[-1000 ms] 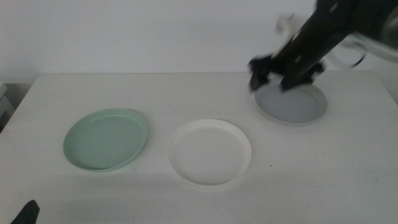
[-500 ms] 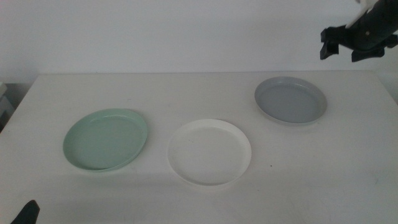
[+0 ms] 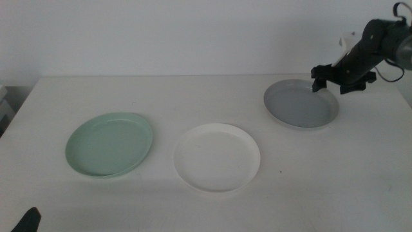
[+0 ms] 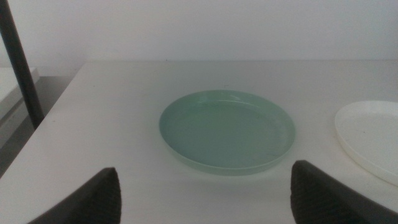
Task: Stack the three bowls on top of each other.
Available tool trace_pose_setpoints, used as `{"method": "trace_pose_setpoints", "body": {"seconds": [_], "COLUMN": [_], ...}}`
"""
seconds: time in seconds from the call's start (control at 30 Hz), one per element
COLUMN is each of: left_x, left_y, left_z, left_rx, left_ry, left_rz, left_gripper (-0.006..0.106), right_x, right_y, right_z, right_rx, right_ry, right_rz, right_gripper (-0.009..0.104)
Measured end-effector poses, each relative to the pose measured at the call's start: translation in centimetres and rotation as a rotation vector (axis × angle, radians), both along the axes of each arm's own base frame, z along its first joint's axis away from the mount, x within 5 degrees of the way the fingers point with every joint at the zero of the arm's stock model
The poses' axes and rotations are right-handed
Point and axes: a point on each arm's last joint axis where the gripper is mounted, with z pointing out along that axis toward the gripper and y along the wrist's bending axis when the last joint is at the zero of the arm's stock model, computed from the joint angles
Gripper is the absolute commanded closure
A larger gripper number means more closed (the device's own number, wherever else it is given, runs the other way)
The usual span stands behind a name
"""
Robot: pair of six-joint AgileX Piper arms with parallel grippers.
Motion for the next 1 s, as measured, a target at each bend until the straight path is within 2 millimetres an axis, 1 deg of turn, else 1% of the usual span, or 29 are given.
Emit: {"method": "trace_pose_setpoints", "body": {"seconds": [0.1,0.17,0.23,0.3,0.37,0.43,0.47,0.57,0.63,0.7,0.8,0.9,1.0], "left_x": [0.0,0.0,0.0,0.0,0.0,0.0,0.0,0.0,0.0,0.0,0.0,0.0,0.0], "left_y": [0.0,0.0,0.0,0.0,0.0,0.0,0.0,0.0,0.0,0.0,0.0,0.0,0.0], "left_z": [0.0,0.0,0.0,0.0,0.0,0.0,0.0,0.0,0.0,0.0,0.0,0.0,0.0], "left_rx": [0.000,0.000,0.000,0.000,0.000,0.000,0.000,-0.001,-0.001,-0.001,-0.001,-0.001,-0.001], "left_ry": [0.000,0.000,0.000,0.000,0.000,0.000,0.000,0.000,0.000,0.000,0.000,0.000,0.000], "left_rz": [0.000,0.000,0.000,0.000,0.000,0.000,0.000,0.000,0.000,0.000,0.000,0.000,0.000], "left_gripper": [-0.004,-0.004,-0.004,-0.004,-0.004,-0.004,-0.004,-0.004,-0.004,-0.004,-0.004,-0.004,-0.004], "right_x": [0.4,0.5,0.5,0.6,0.6,0.6,0.6,0.5,0.4,0.0,-1.4,-4.1,-7.1], "right_y": [0.0,0.0,-0.1,-0.2,-0.2,-0.2,-0.2,-0.2,-0.1,-0.1,0.1,1.1,3.2], "right_z": [-1.5,-2.2,-2.7,-2.7,-2.8,-2.8,-2.8,-2.6,-1.8,-0.6,2.2,5.4,8.0], "right_rx": [0.002,0.002,-0.001,0.001,0.000,-0.003,-0.003,-0.003,0.004,0.013,0.040,0.063,0.090], "right_ry": [0.019,0.030,0.036,0.033,0.035,0.035,0.035,0.037,0.023,0.002,-0.051,-0.110,-0.169], "right_rz": [-0.001,-0.001,-0.001,-0.004,-0.004,-0.002,-0.002,0.000,-0.002,-0.004,-0.014,0.011,0.057], "right_gripper": [0.036,0.041,0.048,0.059,0.074,0.093,0.096,0.096,0.096,0.096,0.096,0.096,0.096]}}
